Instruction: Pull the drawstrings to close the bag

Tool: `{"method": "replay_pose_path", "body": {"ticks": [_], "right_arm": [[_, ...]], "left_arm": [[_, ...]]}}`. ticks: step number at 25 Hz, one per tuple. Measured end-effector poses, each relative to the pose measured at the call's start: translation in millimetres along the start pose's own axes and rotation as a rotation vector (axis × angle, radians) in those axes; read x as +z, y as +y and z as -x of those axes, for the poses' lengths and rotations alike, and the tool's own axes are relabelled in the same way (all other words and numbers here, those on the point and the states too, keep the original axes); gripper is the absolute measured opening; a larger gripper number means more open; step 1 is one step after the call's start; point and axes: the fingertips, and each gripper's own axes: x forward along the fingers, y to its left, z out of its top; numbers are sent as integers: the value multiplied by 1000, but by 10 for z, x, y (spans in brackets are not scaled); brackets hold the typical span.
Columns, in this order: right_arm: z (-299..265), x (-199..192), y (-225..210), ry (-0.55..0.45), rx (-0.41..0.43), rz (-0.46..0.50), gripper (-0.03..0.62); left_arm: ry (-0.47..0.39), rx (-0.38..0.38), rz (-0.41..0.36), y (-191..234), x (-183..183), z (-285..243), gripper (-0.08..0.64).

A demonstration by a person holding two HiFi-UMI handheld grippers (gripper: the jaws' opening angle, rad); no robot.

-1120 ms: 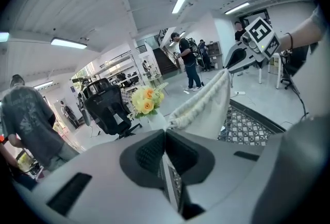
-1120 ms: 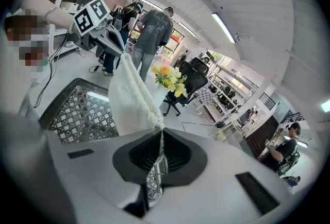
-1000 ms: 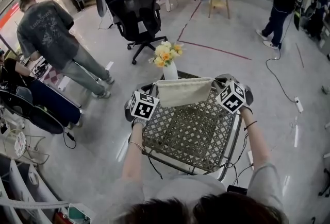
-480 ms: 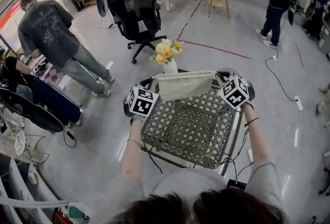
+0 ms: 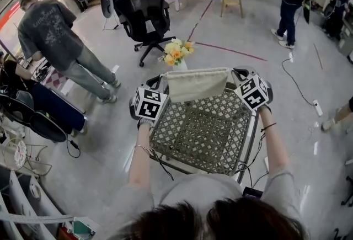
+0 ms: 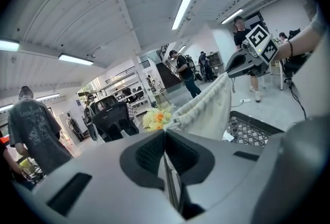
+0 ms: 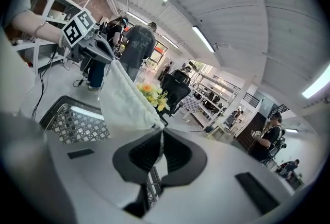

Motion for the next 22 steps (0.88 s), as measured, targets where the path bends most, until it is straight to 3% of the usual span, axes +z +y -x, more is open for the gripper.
{"method": "replay_pose_path", "body": {"ticks": [16, 22], "right_arm": [[131, -2, -184, -80, -79, -188, 21], [138, -44, -248, -92, -117, -218, 21]], "left_arm": [[-82, 28, 147, 49, 145, 98, 26], [-87, 31, 162, 37, 136, 108, 26]]}}
